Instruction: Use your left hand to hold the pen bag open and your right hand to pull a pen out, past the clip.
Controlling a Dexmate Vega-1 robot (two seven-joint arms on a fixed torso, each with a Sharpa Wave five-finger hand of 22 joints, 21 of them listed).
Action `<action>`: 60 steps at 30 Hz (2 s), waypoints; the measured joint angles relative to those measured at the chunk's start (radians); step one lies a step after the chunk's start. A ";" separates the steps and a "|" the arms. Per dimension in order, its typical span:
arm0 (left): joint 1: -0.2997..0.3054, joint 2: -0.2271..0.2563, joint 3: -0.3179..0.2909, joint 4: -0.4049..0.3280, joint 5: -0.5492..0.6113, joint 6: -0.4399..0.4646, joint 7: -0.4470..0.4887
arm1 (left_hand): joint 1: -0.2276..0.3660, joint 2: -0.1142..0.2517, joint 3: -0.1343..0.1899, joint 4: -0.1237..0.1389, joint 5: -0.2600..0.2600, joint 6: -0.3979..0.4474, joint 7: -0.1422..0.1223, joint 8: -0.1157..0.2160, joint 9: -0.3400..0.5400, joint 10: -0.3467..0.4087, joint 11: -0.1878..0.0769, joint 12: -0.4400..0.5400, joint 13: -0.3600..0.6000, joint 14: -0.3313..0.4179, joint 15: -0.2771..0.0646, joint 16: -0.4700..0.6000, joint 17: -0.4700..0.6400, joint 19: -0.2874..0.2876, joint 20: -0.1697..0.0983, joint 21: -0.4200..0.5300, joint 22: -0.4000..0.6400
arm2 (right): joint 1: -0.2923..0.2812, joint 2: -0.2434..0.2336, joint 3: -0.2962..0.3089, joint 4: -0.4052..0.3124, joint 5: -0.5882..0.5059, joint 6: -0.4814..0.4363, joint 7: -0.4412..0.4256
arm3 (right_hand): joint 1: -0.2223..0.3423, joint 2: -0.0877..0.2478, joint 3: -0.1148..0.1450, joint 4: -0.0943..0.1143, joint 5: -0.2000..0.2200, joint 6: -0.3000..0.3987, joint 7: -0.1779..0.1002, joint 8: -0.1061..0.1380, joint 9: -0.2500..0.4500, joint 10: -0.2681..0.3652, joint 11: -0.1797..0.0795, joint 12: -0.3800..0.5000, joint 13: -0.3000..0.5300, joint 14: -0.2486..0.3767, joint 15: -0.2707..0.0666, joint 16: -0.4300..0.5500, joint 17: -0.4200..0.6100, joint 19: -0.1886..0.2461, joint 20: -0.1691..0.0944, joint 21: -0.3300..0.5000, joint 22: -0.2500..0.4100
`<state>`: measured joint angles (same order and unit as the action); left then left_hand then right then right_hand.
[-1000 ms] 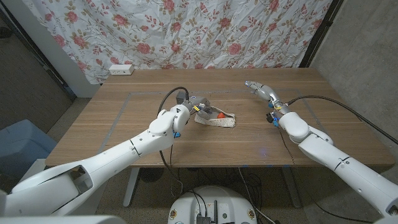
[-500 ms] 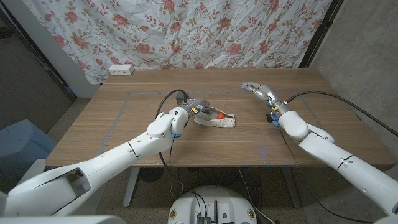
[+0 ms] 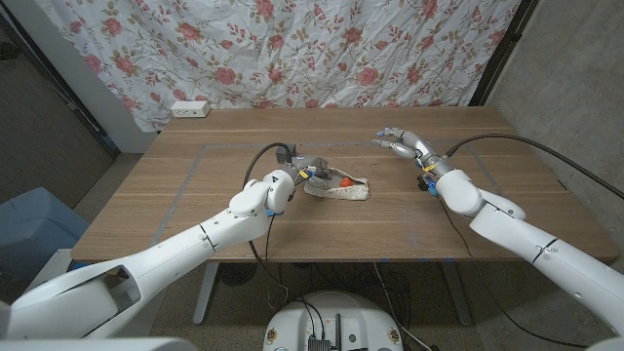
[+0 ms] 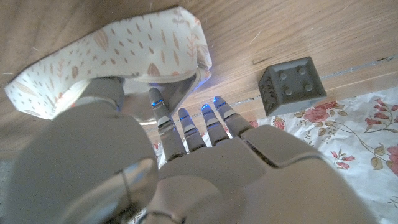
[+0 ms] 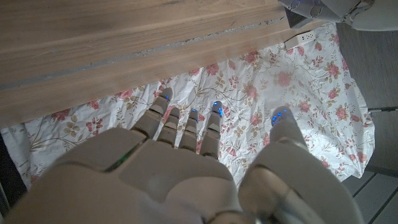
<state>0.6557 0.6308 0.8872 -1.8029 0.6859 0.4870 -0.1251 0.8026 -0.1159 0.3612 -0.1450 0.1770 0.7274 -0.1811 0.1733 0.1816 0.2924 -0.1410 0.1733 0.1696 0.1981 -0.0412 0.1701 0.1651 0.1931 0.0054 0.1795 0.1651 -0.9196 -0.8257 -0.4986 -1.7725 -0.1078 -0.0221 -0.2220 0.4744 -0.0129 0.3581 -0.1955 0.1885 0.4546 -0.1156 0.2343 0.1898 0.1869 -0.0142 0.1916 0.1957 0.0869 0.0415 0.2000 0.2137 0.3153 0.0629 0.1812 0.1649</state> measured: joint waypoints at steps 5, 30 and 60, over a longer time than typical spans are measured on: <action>0.000 -0.002 0.001 0.007 -0.009 -0.005 0.009 | -0.003 -0.003 -0.004 0.004 0.000 -0.002 0.002 0.000 -0.001 -0.004 0.004 0.000 0.000 0.000 0.000 0.000 0.000 -0.005 0.005 0.000 0.000 | 0.008 -0.012 -0.011 -0.020 -0.036 -0.021 0.018 | 0.075 -0.020 0.018 0.001 0.010 0.042 -0.003 0.023 0.008 -0.003 0.003 -0.003 0.000 -0.003 0.003 0.000 -0.005 -0.009 -0.006 0.000 0.000; -0.013 -0.014 0.014 0.038 -0.046 -0.035 0.044 | -0.029 -0.002 -0.019 0.005 0.000 -0.015 0.004 0.000 -0.005 -0.007 0.007 0.005 0.000 -0.005 0.005 0.000 0.000 -0.011 0.000 0.000 0.000 | 0.058 -0.060 -0.080 -0.134 -0.233 -0.146 0.131 | 0.209 -0.067 0.043 0.007 0.006 0.120 -0.032 0.077 0.031 -0.009 -0.002 -0.003 0.000 -0.006 0.007 0.004 -0.004 -0.010 -0.004 0.004 0.000; -0.014 -0.026 0.027 0.048 -0.055 -0.040 0.068 | -0.038 0.007 -0.023 0.001 0.000 -0.020 0.010 0.005 -0.005 -0.007 0.007 0.005 0.000 -0.005 0.005 0.000 0.000 -0.020 0.001 0.000 0.000 | 0.113 -0.071 -0.156 -0.189 -0.443 -0.189 0.279 | 0.321 -0.095 0.063 0.017 -0.004 0.189 -0.076 0.130 0.045 -0.008 -0.013 -0.003 0.002 0.003 -0.002 0.012 -0.006 0.008 -0.008 0.004 0.000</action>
<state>0.6420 0.6052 0.9138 -1.7546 0.6311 0.4467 -0.0575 0.7648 -0.1091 0.3381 -0.1440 0.1769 0.7072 -0.1714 0.1778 0.1769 0.2853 -0.1338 0.1781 0.1696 0.1929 -0.0358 0.1701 0.1651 0.1731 0.0067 0.1796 0.1652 -0.8061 -0.8966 -0.6546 -1.9616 -0.5507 -0.2113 0.0574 0.7952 -0.1076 0.4210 -0.1789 0.1847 0.6432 -0.1915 0.3646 0.2350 0.1786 -0.0271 0.1886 0.1980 0.0895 0.0391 0.2118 0.2072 0.3234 0.0553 0.1851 0.1649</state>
